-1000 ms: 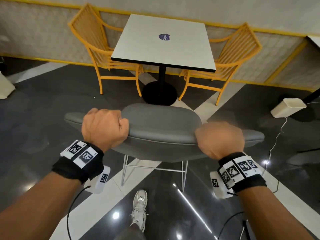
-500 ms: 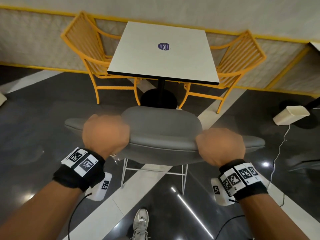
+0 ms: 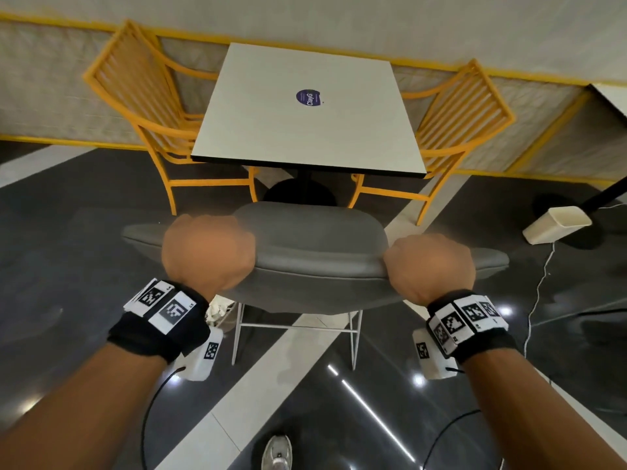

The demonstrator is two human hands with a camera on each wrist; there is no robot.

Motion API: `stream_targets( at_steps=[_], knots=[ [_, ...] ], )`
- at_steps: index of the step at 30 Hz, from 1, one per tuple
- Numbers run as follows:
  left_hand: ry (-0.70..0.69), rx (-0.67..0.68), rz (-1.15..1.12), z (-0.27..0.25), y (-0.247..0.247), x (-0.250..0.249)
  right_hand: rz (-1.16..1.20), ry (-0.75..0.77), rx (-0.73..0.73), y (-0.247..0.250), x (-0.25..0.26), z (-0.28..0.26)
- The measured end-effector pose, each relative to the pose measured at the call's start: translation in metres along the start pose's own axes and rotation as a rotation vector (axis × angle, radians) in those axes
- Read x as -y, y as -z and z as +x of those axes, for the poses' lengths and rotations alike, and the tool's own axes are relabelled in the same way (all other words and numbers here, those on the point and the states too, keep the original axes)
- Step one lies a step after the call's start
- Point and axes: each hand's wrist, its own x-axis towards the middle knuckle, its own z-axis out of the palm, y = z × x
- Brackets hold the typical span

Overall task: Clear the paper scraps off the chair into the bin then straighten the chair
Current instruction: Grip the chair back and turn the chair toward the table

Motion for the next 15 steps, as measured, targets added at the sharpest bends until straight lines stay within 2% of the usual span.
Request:
stream_targets(
  at_steps=[6,15],
  knots=[
    [-0.002,0.012,0.013,0.046,-0.012,-0.001,0.001,0.007,-0.027,-0.009,-0.001,0.050],
    [-0.012,-0.083,0.004,0.120,-0.034,-0.005,0.043,0.024,-0.019,-0.021,-0.003,0.134]
  ],
)
